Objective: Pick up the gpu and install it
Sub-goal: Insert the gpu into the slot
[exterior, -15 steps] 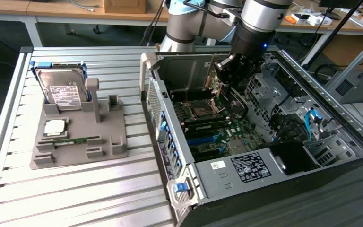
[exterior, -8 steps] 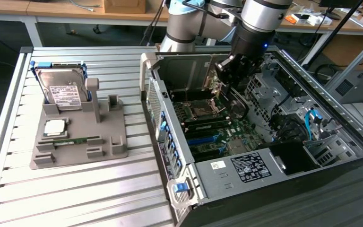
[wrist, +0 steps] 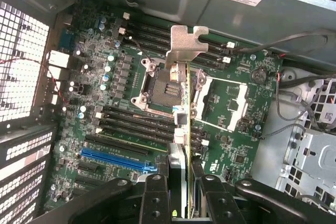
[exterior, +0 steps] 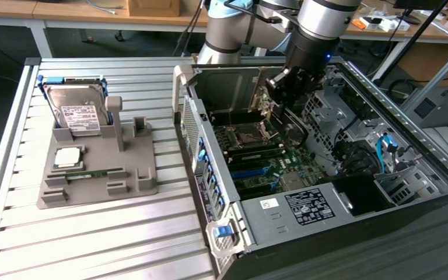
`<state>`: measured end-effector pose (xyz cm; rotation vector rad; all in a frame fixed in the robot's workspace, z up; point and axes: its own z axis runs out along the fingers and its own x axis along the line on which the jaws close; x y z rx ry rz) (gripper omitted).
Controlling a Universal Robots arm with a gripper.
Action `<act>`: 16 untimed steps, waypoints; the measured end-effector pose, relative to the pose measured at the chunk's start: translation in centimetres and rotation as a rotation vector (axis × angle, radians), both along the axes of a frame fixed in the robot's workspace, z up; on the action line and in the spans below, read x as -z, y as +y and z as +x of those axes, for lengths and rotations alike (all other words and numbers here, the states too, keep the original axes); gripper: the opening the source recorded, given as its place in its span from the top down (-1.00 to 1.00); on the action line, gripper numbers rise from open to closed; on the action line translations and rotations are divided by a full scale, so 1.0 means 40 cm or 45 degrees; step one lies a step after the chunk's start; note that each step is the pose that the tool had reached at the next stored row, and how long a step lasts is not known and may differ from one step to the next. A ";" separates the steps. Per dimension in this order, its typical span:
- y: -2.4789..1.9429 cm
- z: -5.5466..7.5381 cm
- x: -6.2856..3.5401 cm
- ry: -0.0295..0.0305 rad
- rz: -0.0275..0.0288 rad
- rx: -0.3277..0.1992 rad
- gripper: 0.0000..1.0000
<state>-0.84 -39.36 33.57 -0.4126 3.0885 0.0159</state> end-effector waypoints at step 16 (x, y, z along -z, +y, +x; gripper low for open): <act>0.000 0.000 0.000 0.0000 0.0000 -0.075 0.45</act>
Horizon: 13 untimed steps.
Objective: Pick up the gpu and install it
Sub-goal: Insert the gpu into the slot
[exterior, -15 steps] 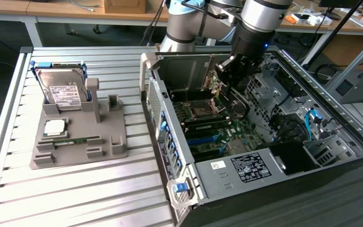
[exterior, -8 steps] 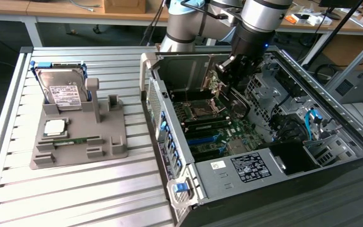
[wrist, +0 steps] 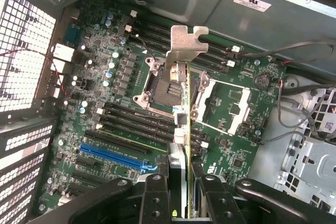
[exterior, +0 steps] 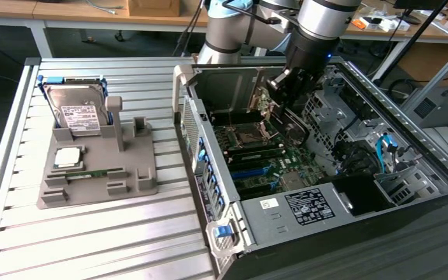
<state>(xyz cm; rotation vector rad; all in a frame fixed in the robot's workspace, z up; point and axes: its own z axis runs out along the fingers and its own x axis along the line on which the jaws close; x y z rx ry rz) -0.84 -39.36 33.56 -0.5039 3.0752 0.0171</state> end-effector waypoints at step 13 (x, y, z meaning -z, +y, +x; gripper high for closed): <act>0.000 0.000 0.000 0.0000 0.0000 -0.074 0.45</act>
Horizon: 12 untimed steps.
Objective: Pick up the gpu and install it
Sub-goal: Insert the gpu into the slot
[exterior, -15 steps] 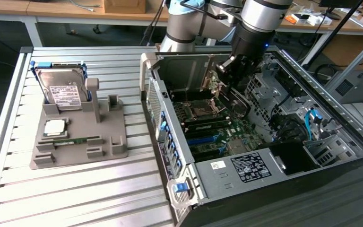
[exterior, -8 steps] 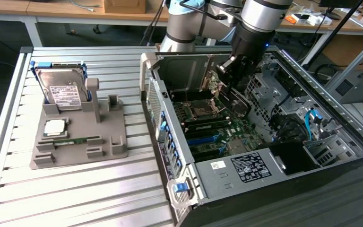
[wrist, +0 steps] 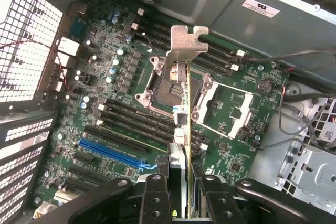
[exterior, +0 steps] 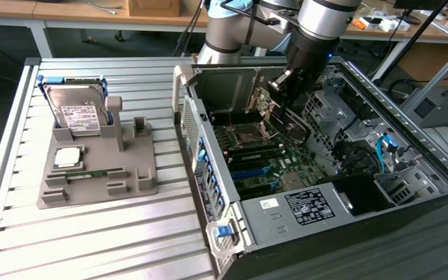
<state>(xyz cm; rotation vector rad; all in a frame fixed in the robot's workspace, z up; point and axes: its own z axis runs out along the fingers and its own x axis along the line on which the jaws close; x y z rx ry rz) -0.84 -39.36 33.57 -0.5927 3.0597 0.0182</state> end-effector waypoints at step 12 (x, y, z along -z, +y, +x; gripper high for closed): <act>0.000 0.000 0.000 0.0000 -0.0001 -0.040 0.45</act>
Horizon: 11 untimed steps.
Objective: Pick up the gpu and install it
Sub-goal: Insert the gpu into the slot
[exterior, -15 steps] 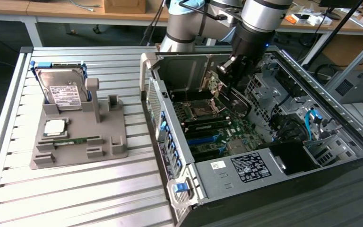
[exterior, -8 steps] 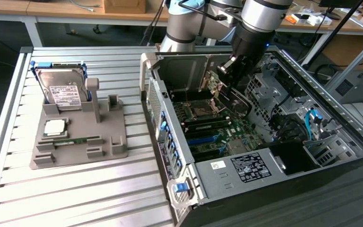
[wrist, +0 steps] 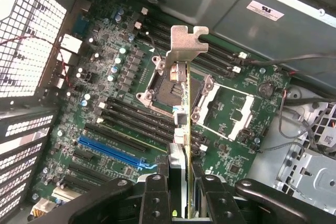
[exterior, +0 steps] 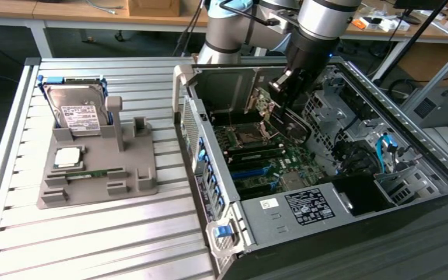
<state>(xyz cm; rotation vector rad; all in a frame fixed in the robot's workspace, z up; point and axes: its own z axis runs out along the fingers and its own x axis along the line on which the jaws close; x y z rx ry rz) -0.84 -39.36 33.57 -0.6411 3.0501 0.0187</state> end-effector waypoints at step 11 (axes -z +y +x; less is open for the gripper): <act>0.000 0.000 0.000 0.0000 0.0001 -0.046 0.45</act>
